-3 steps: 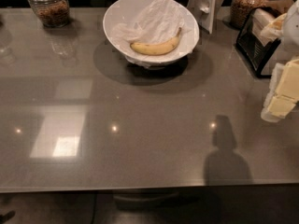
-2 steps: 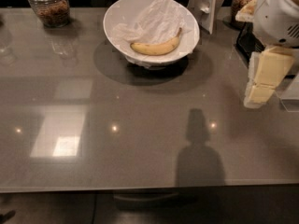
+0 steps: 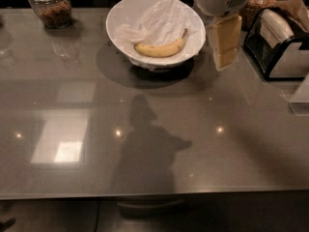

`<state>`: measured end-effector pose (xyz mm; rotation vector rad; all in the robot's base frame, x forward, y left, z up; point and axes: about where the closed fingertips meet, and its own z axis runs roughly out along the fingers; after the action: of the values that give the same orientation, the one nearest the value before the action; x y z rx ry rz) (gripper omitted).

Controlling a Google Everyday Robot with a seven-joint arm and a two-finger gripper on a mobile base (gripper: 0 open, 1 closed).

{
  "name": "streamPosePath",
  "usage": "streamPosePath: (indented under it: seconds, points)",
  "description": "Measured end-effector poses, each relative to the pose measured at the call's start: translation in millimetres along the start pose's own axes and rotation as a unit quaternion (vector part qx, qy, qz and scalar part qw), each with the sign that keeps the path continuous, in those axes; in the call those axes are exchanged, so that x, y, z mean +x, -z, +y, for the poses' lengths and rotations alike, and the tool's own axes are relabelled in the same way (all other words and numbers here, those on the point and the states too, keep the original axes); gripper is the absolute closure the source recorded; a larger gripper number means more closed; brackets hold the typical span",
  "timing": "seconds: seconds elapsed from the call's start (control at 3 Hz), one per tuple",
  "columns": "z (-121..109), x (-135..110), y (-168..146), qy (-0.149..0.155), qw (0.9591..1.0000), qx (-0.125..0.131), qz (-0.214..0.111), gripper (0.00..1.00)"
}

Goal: Pick banana from white bowl

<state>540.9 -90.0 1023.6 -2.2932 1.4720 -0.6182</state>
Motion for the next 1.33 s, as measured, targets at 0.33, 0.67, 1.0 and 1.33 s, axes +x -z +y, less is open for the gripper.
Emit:
streamPosePath:
  seconds: [0.33,0.67,1.0,1.33]
  points:
    - [-0.1,0.0,0.0,0.0,1.0,0.0,0.0,0.0]
    - [-17.1,2.6,-0.2,0.012,0.9995,0.028,0.007,0.0]
    - [-55.2,4.5,-8.3,0.044,0.9971,0.062,0.006,0.0]
    - [-91.9,1.6,-26.6,0.066,0.9947,0.077,-0.016,0.0]
